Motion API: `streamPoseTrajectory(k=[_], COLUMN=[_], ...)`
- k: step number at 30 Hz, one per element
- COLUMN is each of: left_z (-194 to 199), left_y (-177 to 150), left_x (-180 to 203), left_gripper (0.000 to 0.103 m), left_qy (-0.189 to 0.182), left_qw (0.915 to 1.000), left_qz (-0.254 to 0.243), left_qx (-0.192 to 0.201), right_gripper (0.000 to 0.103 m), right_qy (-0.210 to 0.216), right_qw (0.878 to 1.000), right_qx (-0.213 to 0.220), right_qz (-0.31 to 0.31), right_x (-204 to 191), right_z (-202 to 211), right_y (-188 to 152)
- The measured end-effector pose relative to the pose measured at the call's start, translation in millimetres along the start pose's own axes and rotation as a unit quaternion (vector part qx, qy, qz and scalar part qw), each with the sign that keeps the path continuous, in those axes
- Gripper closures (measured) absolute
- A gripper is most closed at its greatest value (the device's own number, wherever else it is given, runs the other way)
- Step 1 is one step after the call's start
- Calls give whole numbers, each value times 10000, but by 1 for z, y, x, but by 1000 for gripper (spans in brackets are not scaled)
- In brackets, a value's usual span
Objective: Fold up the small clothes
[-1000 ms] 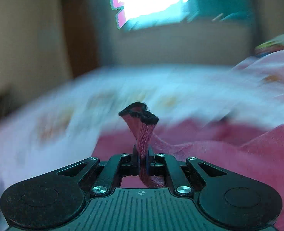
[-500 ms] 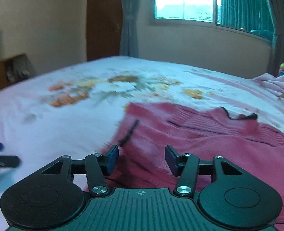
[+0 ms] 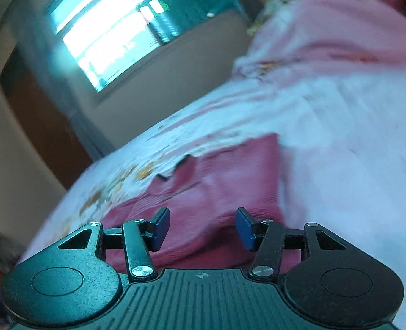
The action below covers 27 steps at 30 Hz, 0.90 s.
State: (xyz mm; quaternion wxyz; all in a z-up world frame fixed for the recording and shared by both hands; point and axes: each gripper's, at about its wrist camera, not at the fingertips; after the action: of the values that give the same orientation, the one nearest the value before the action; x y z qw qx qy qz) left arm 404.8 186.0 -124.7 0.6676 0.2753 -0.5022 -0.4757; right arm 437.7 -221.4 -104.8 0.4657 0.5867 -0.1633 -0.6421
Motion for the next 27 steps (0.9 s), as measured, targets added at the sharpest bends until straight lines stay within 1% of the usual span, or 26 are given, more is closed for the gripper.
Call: streamPoseTrajectory(k=[1, 2, 3, 5, 7, 11, 13, 14, 16, 17, 18, 19, 20, 21, 22, 24, 25, 26, 27], left_z=[-7, -16, -23, -31, -32, -42, -54, -59, -67, -70, -72, -74, -75, -76, -76, -77, -79, -81, -79], left_y=[-1, -1, -2, -2, 1, 4, 1, -1, -2, -2, -2, 0, 1, 3, 4, 3, -2, -7, -9], left_x=[6, 11, 12, 13, 13, 14, 15, 14, 12, 12, 12, 14, 17, 19, 23, 33, 34, 31, 28], left_gripper=[26, 31, 44, 46, 57, 65, 75, 78, 92, 95, 97, 98, 98, 98, 98, 98, 98, 98, 98], left_qy=[-4, -62, -116, -40, -149, -251, -236, -208, -132, -102, -106, -98, -99, -118, -148, -135, -125, -100, -98], left_qw=[10000, 9999, 9995, 9992, 9988, 9975, 9964, 9961, 9958, 9959, 9959, 9961, 9965, 9969, 9971, 9962, 9951, 9949, 9954], left_qz=[-58, -58, 2, 70, 189, 295, 303, 317, 361, 370, 378, 317, 205, 125, 30, -387, -514, -538, -530], left_qx=[-39, -147, -290, -402, -438, -587, -757, -795, -827, -820, -820, -817, -798, -774, -747, -764, -833, -842, -798], right_gripper=[50, 50, 50, 50, 50, 50, 50, 50, 50, 53, 61, 80, 95, 95, 95, 95, 95, 95, 95], right_qy=[10, 68, 129, 254, 371, 526, 537, 588, 635, 537, 355, 201, 20, -85, -125, -189, -293, -485, -505], right_qw=[10000, 9997, 9989, 9946, 9869, 9731, 9666, 9627, 9548, 9535, 9552, 9579, 9619, 9656, 9694, 9790, 9821, 9837, 9825], right_qx=[15, 35, 20, -50, -68, -163, -220, -249, -343, -401, -418, -445, -462, -399, -245, 103, 112, -96, -325], right_qz=[-84, -245, -444, -1005, -1569, -2235, -2498, -2631, -2883, -2939, -2907, -2828, -2694, -2568, -2439, -2027, -1859, -1728, -1764], right_x=[6, 13, 20, 37, 56, 79, 87, 91, 97, 98, 98, 97, 96, 95, 93, 86, 84, 84, 86], right_z=[1, 1, 1, -5, -7, -12, -16, -20, -29, -33, -35, -38, -39, -37, -32, -15, -13, -18, -26], right_y=[1, 2, 2, 1, -1, 2, 2, 2, 1, 1, 2, 3, 4, 6, 9, 14, 12, 8, 2])
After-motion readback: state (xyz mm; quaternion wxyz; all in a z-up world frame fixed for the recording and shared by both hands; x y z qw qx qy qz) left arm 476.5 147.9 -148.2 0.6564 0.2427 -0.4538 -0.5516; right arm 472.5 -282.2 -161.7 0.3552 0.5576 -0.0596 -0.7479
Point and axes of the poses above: each gripper's, at about its wrist camera, not at the fingertips, and z roughly against the way its jaws point, x to its right, y to its top, and after that the axes turned 12 degrees about x, right-handed
